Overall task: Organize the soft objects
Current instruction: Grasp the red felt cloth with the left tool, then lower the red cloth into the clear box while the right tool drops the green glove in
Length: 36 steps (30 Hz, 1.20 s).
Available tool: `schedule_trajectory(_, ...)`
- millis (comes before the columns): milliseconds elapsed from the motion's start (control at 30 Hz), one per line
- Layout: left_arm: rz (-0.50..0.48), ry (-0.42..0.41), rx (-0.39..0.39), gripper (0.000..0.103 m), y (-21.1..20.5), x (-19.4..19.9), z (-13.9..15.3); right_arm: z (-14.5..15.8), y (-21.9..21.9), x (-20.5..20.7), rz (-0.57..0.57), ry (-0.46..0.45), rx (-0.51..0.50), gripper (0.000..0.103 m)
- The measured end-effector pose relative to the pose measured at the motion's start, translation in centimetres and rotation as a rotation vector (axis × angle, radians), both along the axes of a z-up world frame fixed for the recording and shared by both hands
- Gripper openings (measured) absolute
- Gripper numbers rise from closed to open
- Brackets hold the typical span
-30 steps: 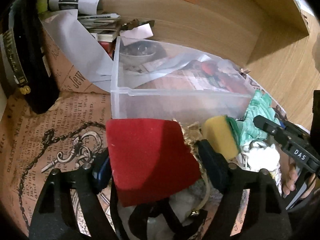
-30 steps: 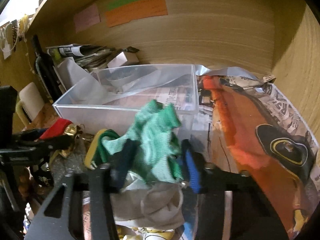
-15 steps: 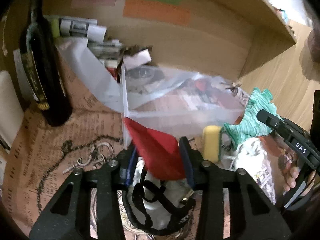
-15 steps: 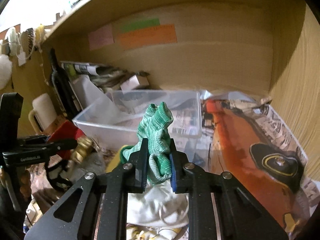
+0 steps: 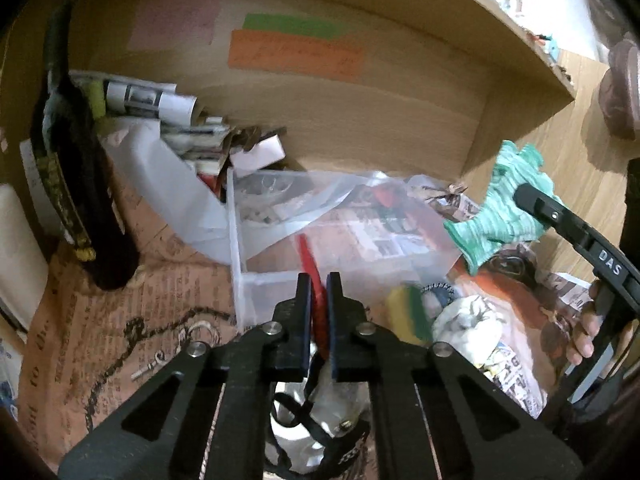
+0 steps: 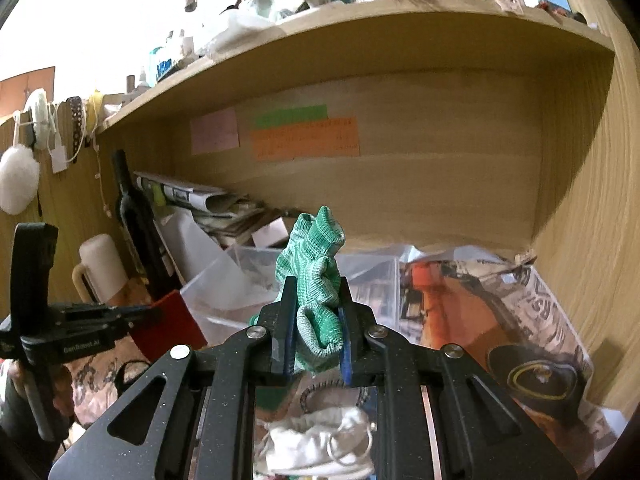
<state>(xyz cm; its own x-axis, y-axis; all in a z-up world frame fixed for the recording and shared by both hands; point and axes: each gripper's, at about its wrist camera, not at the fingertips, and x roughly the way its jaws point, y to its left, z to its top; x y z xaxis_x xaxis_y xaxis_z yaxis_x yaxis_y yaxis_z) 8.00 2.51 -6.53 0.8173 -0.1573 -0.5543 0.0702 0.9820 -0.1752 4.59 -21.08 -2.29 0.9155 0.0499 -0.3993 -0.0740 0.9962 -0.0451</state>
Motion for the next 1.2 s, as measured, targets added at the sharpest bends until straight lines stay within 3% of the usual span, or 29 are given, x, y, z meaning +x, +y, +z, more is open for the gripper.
schedule_trajectory(233, -0.008, -0.071, 0.024, 0.003, -0.4, 0.7, 2.9, 1.7, -0.4, 0.8, 0.02, -0.042, 0.027, 0.015)
schedule_trajectory(367, -0.01, -0.064, 0.053, 0.004, -0.5, 1.7, 3.7, 2.1, -0.5, 2.0, 0.02, -0.047, 0.023, 0.015)
schedule_trajectory(400, 0.004, -0.056, 0.064, 0.008, -0.4, 1.8, 3.7, 2.2, -0.5, 2.4, 0.018, -0.044, 0.021, 0.015)
schedule_trajectory(467, 0.01, -0.031, 0.074, 0.032, -0.2, 2.0, 3.2, 2.1, -0.6, 3.0, 0.017, -0.035, 0.02, 0.015)
schedule_trajectory(533, 0.037, -0.008, 0.066, 0.084, 0.2, 1.9, 2.3, 1.8, -0.6, 3.5, 0.017, -0.022, 0.023, 0.015)
schedule_trajectory(600, 0.056, -0.003, 0.056, 0.098, 0.6, 1.4, 1.3, 1.5, -0.8, 3.8, 0.02, -0.009, 0.028, 0.015)
schedule_trajectory(633, 0.05, 0.01, 0.059, 0.099, 0.5, 1.5, 0.9, 1.3, -0.9, 3.9, 0.022, -0.001, 0.03, 0.015)
schedule_trajectory(867, -0.019, 0.188, 0.029, 0.099, 0.4, 3.6, -3.6, 0.1, -1.8, 4.4, 0.019, 0.054, 0.044, 0.015)
schedule_trajectory(1000, -0.047, 0.221, 0.007, 0.097, -0.2, 4.3, -5.0, -0.1, -2.1, 4.5, 0.011, 0.07, 0.04, 0.016)
schedule_trajectory(1067, -0.061, 0.212, 0.01, 0.08, -0.6, 4.1, -5.0, -0.3, -2.1, 4.5, 0.007, 0.077, 0.034, 0.016)
schedule_trajectory(1133, -0.091, 0.221, 0.014, 0.051, -1.2, 4.3, -5.3, -0.3, -2.2, 4.5, 0.003, 0.082, 0.028, 0.016)
schedule_trajectory(1167, -0.101, 0.227, 0.016, 0.044, -1.4, 4.3, -5.3, -0.4, -2.2, 4.5, 0.002, 0.084, 0.027, 0.016)
schedule_trajectory(1200, -0.106, 0.231, 0.02, 0.031, -1.6, 4.6, -5.5, -0.4, -2.2, 4.5, 0.002, 0.085, 0.026, 0.016)
